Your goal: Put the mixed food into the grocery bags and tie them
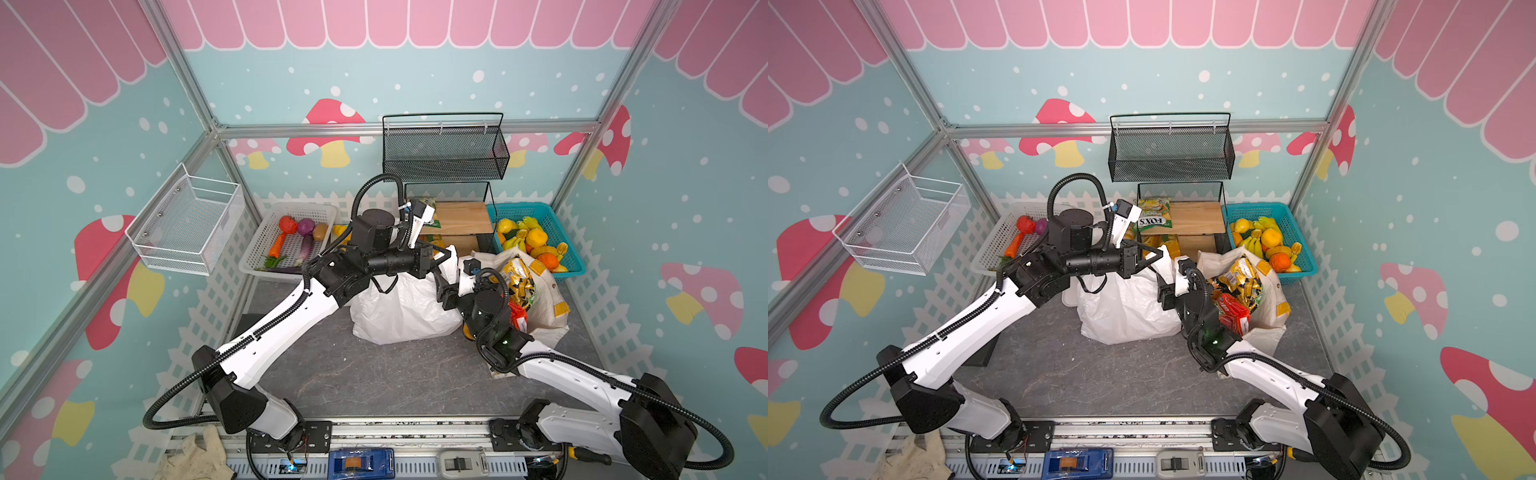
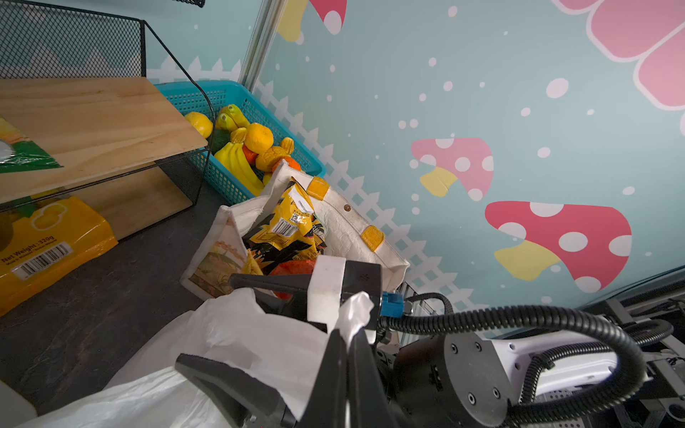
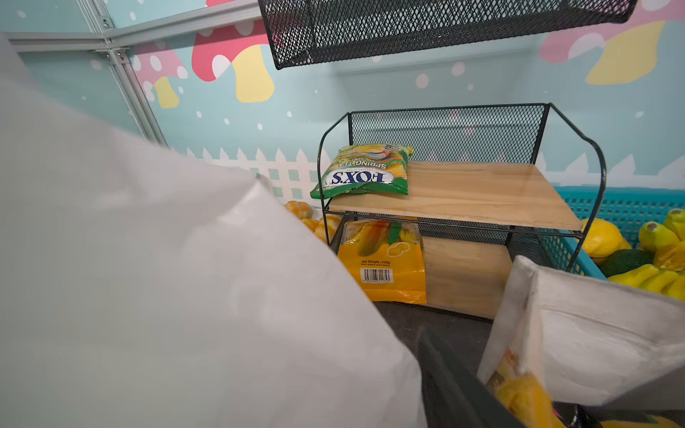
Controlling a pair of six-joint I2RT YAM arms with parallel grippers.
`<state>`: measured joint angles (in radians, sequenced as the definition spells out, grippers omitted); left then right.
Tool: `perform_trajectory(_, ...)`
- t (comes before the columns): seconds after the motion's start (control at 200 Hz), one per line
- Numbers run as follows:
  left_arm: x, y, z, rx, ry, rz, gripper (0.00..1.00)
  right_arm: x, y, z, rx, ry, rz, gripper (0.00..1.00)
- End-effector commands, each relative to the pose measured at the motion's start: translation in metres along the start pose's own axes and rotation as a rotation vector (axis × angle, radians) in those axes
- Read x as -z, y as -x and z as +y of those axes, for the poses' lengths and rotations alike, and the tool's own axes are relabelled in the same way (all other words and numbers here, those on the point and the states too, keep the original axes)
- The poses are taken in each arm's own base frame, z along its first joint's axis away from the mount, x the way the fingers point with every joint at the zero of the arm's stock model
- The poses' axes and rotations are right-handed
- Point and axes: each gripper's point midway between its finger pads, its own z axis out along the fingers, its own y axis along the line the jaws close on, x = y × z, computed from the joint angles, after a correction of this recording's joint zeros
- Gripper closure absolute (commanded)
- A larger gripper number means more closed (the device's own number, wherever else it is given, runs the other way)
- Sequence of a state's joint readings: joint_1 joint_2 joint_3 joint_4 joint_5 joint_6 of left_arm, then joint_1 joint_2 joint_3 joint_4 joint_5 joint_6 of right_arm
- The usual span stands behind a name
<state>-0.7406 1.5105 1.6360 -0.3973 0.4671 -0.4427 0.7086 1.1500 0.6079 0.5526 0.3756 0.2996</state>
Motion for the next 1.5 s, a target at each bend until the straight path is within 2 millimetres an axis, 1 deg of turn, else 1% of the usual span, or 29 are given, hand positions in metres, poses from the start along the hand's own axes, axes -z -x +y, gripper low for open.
perform_trajectory(0.0,0.018,0.02,-0.016,-0.023,-0.028,-0.074,1.0,0.008,0.023,0.006,-0.001,0.038,-0.046,0.24)
perform_trajectory(0.1,0.018,0.019,-0.015,-0.022,-0.026,-0.073,1.0,0.012,0.051,0.021,-0.008,0.119,-0.106,0.2)
perform_trajectory(0.165,0.018,0.019,-0.016,-0.021,-0.028,-0.074,1.0,0.013,0.065,0.028,-0.013,0.151,-0.139,0.18)
perform_trajectory(0.255,0.018,0.019,-0.016,-0.018,-0.03,-0.074,1.0,0.011,0.076,0.029,-0.01,0.146,-0.169,0.16)
perform_trajectory(0.3,0.018,0.019,-0.016,-0.016,-0.03,-0.074,1.0,0.007,0.076,0.027,-0.01,0.128,-0.168,0.16)
perform_trajectory(0.335,0.018,0.019,-0.016,-0.016,-0.03,-0.073,1.0,0.003,0.072,0.022,-0.017,0.098,-0.156,0.2)
perform_trajectory(0.38,0.018,0.019,-0.015,-0.015,-0.029,-0.074,1.0,-0.002,0.062,0.016,-0.026,0.064,-0.132,0.24)
perform_trajectory(0.475,0.019,0.019,-0.014,-0.017,-0.027,-0.076,1.0,-0.016,0.021,0.005,-0.048,0.05,-0.034,0.3)
perform_trajectory(0.53,0.019,0.019,-0.012,-0.015,-0.023,-0.076,1.0,-0.019,-0.001,0.003,-0.051,0.066,0.02,0.32)
perform_trajectory(0.56,0.02,0.019,-0.01,-0.011,-0.021,-0.075,1.0,-0.018,-0.007,0.006,-0.047,0.085,0.034,0.33)
perform_trajectory(0.59,0.02,0.02,-0.009,-0.01,-0.02,-0.076,1.0,-0.015,-0.008,0.007,-0.034,0.103,0.036,0.33)
perform_trajectory(0.655,0.021,0.02,-0.006,-0.008,-0.014,-0.077,1.0,-0.008,0.001,0.016,0.001,0.167,0.019,0.29)
perform_trajectory(0.776,0.021,0.021,-0.002,-0.007,-0.012,-0.076,1.0,0.009,0.032,0.034,0.082,0.313,-0.023,0.13)
perform_trajectory(0.856,0.022,0.023,0.001,-0.004,-0.009,-0.078,1.0,0.02,0.044,0.044,0.137,0.425,-0.021,0.06)
perform_trajectory(0.951,0.023,0.023,0.004,-0.001,-0.005,-0.079,1.0,0.034,0.051,0.055,0.206,0.55,-0.019,0.03)
perform_trajectory(1.021,0.025,0.024,0.003,-0.005,-0.007,-0.081,1.0,0.043,0.055,0.061,0.268,0.629,-0.026,0.03)
perform_trajectory(1.116,0.027,0.026,0.0,-0.009,-0.013,-0.086,1.0,0.048,0.062,0.062,0.306,0.728,-0.035,0.02)
perform_trajectory(1.191,0.028,0.027,-0.001,-0.009,-0.018,-0.089,1.0,0.045,0.068,0.056,0.315,0.788,-0.045,0.02)
perform_trajectory(1.281,0.029,0.027,-0.003,-0.008,-0.025,-0.086,1.0,0.039,0.071,0.055,0.322,0.881,-0.043,0.05)
perform_trajectory(1.341,0.029,0.026,-0.004,-0.009,-0.03,-0.083,1.0,0.032,0.069,0.057,0.324,0.935,-0.039,0.1)
perform_trajectory(1.451,0.03,0.027,-0.004,-0.01,-0.03,-0.085,1.0,0.023,0.057,0.063,0.302,1.041,-0.009,0.3)
perform_trajectory(1.491,0.03,0.027,-0.005,-0.012,-0.031,-0.085,1.0,0.018,0.053,0.062,0.295,1.047,0.001,0.38)
